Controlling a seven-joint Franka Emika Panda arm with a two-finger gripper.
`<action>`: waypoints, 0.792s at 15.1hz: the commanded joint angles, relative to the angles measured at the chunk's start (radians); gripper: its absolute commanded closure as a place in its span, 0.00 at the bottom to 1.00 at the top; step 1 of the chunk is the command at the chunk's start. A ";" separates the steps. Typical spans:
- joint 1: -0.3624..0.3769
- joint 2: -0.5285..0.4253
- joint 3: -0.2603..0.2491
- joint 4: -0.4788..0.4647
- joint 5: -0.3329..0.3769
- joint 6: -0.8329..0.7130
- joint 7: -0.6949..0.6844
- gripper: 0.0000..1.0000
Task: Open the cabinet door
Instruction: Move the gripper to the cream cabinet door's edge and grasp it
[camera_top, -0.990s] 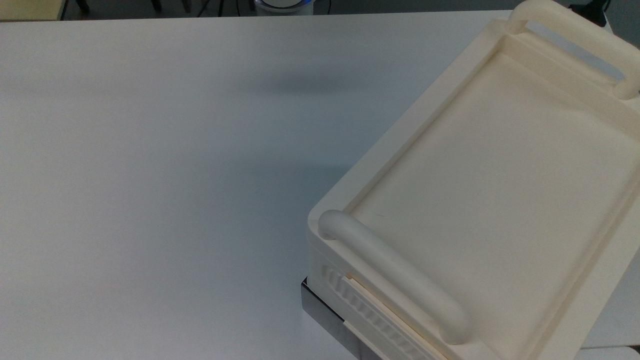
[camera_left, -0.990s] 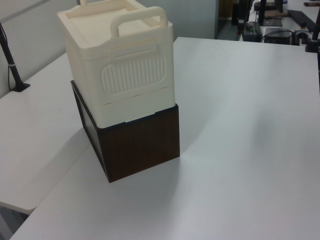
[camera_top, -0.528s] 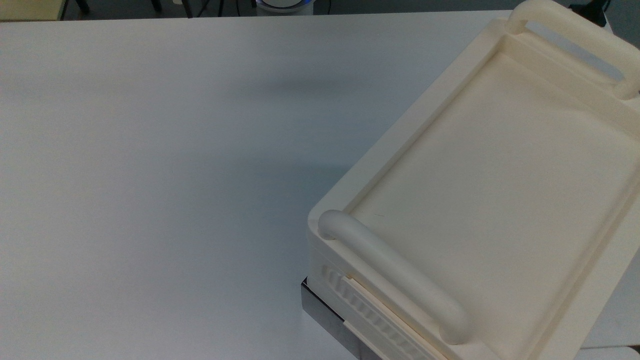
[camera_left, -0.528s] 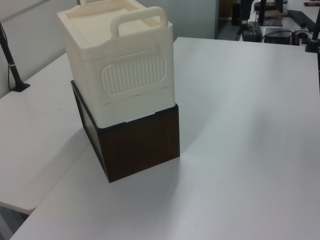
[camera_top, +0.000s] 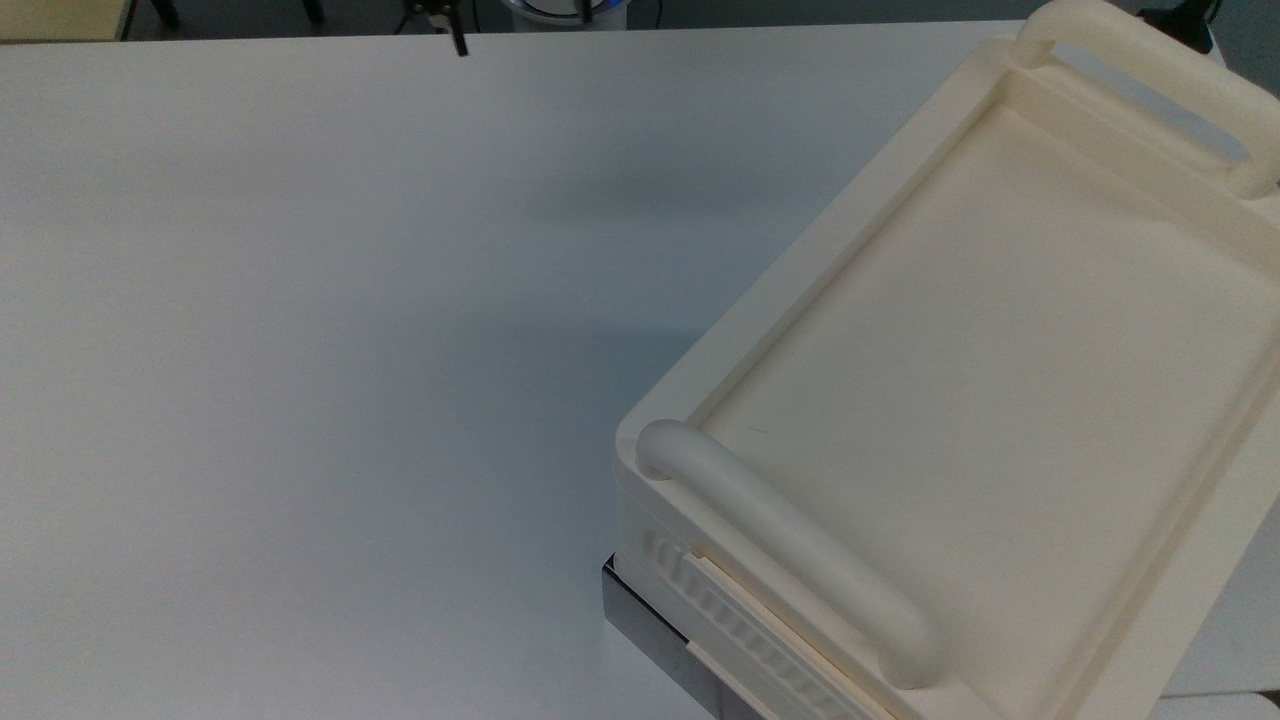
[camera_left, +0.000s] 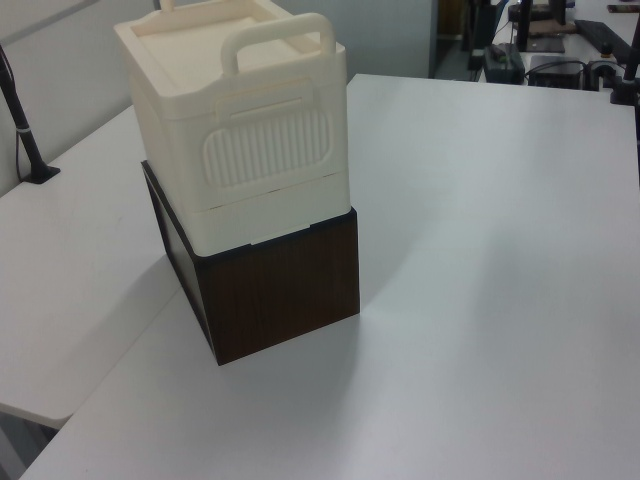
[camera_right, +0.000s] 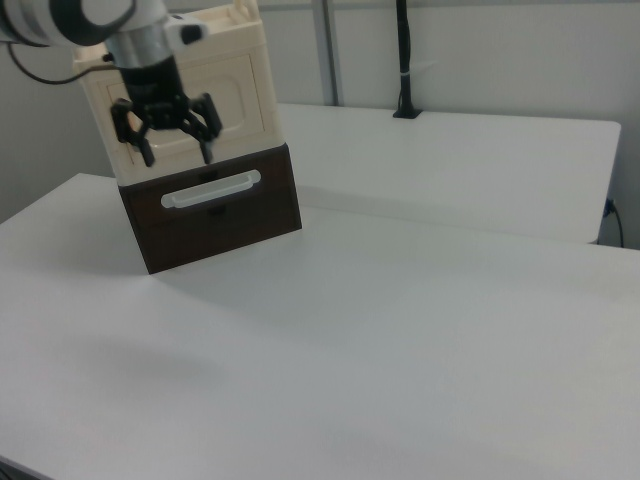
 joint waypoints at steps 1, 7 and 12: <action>0.005 0.039 0.072 0.060 0.051 0.047 0.002 0.05; 0.093 0.129 0.089 0.126 0.183 0.237 0.103 0.52; 0.147 0.180 0.090 0.149 0.180 0.365 0.135 0.58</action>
